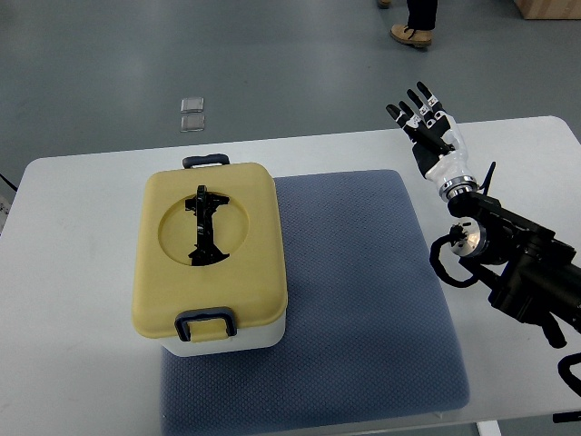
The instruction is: Open white storage box with right hand
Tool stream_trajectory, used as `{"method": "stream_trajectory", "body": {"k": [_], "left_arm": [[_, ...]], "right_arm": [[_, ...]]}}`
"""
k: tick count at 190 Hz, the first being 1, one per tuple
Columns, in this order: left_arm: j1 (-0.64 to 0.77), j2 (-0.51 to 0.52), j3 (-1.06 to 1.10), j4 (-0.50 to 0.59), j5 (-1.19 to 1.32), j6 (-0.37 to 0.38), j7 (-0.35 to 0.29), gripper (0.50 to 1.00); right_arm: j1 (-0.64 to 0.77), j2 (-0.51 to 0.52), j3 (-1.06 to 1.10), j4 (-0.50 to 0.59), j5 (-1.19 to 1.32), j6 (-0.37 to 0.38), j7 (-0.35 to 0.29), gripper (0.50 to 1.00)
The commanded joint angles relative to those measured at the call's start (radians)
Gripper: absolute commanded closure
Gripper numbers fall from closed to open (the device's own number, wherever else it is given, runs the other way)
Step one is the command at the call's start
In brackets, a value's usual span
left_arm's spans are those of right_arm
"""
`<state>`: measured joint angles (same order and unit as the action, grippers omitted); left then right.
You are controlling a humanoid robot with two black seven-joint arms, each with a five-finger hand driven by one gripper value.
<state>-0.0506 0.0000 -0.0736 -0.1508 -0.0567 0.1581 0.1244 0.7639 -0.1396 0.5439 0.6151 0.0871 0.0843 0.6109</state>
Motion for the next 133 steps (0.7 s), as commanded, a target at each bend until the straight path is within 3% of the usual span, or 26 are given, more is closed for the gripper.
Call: {"method": "stream_trajectory", "body": {"k": [1, 133], "left_arm": [[0.000, 0.000, 0.000, 0.000, 0.002, 0.000, 0.000, 0.500], [-0.002, 0.000, 0.000, -0.001, 0.000, 0.000, 0.000, 0.500]], "right_arm": [[0.000, 0.000, -0.001, 0.000, -0.001, 0.000, 0.000, 0.570], [-0.002, -0.002, 0.001, 0.000, 0.000, 0.000, 0.000, 0.570]]}}
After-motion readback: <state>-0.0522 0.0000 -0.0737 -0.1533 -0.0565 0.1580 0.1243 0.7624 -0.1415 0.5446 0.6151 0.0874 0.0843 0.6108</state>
